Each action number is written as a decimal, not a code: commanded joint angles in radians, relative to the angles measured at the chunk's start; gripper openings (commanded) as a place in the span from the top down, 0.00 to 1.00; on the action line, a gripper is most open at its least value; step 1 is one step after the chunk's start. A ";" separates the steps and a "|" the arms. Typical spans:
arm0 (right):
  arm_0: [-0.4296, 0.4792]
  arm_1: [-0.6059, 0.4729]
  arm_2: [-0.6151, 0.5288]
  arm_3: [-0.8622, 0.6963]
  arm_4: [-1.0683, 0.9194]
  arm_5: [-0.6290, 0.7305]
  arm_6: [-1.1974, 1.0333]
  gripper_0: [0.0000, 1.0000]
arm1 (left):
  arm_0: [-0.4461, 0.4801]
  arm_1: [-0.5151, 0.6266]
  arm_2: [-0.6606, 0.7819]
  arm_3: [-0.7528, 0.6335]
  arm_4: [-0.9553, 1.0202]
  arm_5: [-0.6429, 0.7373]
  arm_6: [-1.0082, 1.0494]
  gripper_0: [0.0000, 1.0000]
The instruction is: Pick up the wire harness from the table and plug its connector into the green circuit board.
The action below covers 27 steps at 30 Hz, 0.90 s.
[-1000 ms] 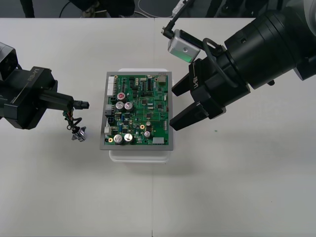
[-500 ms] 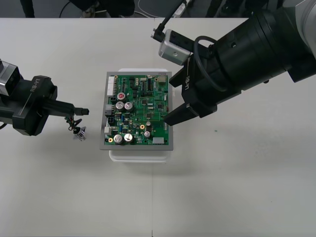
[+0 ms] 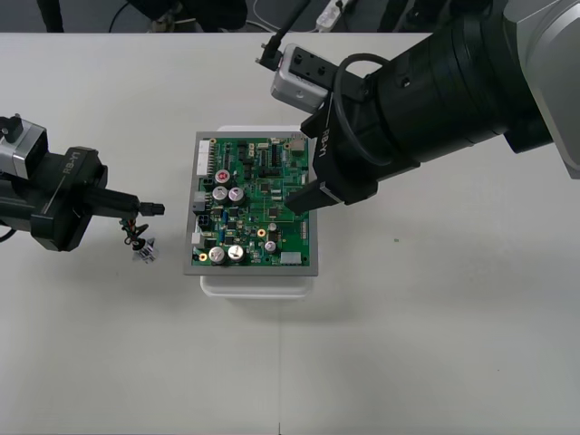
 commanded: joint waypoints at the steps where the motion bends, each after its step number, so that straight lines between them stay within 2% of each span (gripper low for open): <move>1: 0.002 0.028 -0.034 -0.041 0.026 0.000 0.046 0.00 | -0.059 0.049 -0.035 0.023 0.005 -0.038 -0.084 1.00; 27: 0.007 0.058 0.062 -0.083 0.212 0.000 0.104 0.00 | -0.081 -0.003 -0.053 0.096 -0.028 -0.038 -0.192 1.00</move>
